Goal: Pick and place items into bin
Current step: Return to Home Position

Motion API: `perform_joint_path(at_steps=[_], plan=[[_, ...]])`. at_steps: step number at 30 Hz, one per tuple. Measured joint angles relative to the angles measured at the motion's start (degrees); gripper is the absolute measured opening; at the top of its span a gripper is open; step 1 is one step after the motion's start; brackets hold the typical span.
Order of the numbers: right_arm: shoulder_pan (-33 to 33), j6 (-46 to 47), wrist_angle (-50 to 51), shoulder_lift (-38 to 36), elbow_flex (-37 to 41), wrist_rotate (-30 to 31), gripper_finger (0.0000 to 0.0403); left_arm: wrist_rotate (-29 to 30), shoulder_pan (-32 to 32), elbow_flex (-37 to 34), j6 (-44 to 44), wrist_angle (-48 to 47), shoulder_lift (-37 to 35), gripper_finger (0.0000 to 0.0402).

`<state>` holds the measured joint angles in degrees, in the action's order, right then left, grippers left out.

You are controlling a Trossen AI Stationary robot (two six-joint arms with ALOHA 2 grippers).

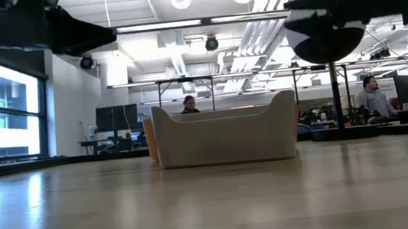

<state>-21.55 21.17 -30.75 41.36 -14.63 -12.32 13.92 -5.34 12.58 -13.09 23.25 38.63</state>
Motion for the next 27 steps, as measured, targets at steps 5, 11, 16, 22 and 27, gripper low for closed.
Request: perform_joint_path(at_steps=[5,11,16,22,27], plan=[[-0.1,4.6,-4.5,0.3,3.9,0.2,0.0215,-8.8,-8.6,0.0,-1.0,0.7,0.0,0.0182],[12.4,2.9,-9.2,0.2,6.6,16.8,0.0215,-12.0,-12.4,0.0,-1.5,0.7,0.0,0.0182],[19.9,2.8,-9.8,0.0,10.0,24.7,0.0209,-12.9,-12.3,0.0,-2.2,0.0,0.0,0.0182],[17.4,2.0,-11.9,-6.2,14.0,22.5,0.0207,-13.6,-12.3,0.0,-1.8,-2.5,-2.0,0.0182],[12.1,-0.7,-5.5,-15.4,14.0,17.8,0.0212,-13.6,-12.3,0.0,-1.6,-5.7,-6.6,0.0182]])
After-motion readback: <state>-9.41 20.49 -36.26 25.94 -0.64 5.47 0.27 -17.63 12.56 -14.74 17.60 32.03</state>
